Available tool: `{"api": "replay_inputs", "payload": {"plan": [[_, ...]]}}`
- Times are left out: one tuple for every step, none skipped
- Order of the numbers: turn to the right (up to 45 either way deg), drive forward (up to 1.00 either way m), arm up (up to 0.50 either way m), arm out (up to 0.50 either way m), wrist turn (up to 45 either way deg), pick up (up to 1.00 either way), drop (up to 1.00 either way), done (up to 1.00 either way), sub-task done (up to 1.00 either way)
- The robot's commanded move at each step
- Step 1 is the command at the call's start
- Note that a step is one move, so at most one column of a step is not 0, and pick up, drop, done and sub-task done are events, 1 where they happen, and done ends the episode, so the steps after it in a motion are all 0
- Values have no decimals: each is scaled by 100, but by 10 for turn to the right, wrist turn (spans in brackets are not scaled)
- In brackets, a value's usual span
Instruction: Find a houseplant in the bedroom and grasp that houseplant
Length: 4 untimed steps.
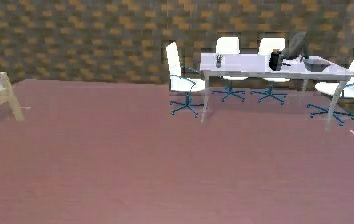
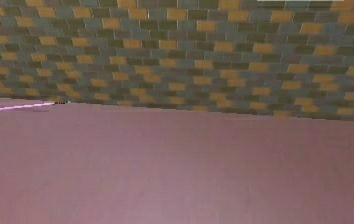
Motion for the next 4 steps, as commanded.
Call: {"api": "replay_inputs", "payload": {"plan": [[0,100,0,0,0,0,0,0,0],[0,75,0,0,0,0,0,0,0],[-450,0,0,0,0,0,0,0,0],[-120,0,0,0,0,0,0,0,0]]}}
